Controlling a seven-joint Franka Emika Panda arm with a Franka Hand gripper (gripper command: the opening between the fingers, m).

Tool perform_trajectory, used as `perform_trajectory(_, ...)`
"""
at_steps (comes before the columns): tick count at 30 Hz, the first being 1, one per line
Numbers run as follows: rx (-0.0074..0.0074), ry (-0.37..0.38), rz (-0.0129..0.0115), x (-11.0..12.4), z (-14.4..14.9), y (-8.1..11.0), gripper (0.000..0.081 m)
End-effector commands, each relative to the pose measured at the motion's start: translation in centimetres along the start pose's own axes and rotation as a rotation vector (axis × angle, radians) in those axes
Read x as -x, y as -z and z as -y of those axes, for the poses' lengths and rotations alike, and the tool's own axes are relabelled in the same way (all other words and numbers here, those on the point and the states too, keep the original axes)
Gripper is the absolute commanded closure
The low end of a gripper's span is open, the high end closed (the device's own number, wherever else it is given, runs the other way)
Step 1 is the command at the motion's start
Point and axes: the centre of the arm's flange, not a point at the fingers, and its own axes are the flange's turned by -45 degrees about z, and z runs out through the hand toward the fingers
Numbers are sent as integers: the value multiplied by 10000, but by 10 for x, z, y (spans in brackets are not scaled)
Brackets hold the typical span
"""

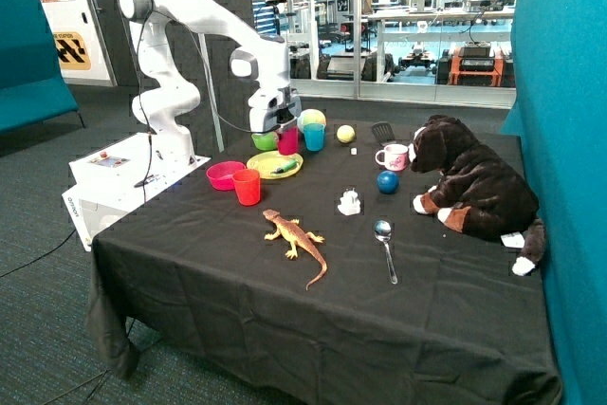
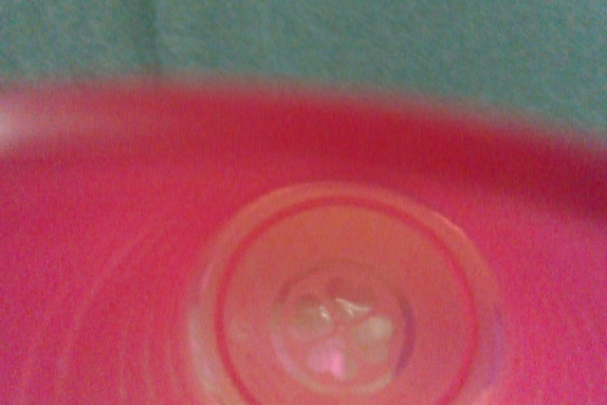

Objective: Match the cups with the appropriate bowls

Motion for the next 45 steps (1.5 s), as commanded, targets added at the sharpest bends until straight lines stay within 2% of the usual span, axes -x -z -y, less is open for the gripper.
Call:
perform_trajectory(1,0,-86,-7,25,-31,11,808)
perform_trajectory(13,0,-280,-7,55,-61,15,808)
perform_trajectory(45,0,-459,-7,107,-125,7,808)
